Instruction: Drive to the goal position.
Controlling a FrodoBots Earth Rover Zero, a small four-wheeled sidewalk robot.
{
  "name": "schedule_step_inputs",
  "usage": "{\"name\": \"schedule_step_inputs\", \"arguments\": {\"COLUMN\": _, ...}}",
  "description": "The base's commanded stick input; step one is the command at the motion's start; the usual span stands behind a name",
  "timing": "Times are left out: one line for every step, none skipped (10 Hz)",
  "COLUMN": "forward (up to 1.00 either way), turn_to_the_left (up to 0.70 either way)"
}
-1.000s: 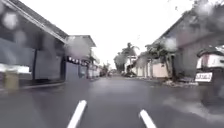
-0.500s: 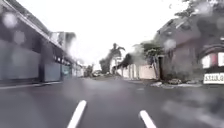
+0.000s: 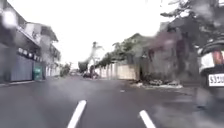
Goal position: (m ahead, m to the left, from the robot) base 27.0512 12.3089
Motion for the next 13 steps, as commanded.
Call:
{"name": "schedule_step_inputs", "arguments": {"forward": 1.0, "turn_to_the_left": 0.04}}
{"name": "schedule_step_inputs", "arguments": {"forward": 1.0, "turn_to_the_left": 0.03}}
{"name": "schedule_step_inputs", "arguments": {"forward": 1.0, "turn_to_the_left": 0.02}}
{"name": "schedule_step_inputs", "arguments": {"forward": 1.0, "turn_to_the_left": 0.17}}
{"name": "schedule_step_inputs", "arguments": {"forward": 1.0, "turn_to_the_left": 0.12}}
{"name": "schedule_step_inputs", "arguments": {"forward": 1.0, "turn_to_the_left": 0.06}}
{"name": "schedule_step_inputs", "arguments": {"forward": 1.0, "turn_to_the_left": -0.21}}
{"name": "schedule_step_inputs", "arguments": {"forward": 1.0, "turn_to_the_left": -0.4}}
{"name": "schedule_step_inputs", "arguments": {"forward": 1.0, "turn_to_the_left": -0.4}}
{"name": "schedule_step_inputs", "arguments": {"forward": 1.0, "turn_to_the_left": -0.4}}
{"name": "schedule_step_inputs", "arguments": {"forward": 1.0, "turn_to_the_left": -0.36}}
{"name": "schedule_step_inputs", "arguments": {"forward": 1.0, "turn_to_the_left": 0.1}}
{"name": "schedule_step_inputs", "arguments": {"forward": 1.0, "turn_to_the_left": 0.13}}
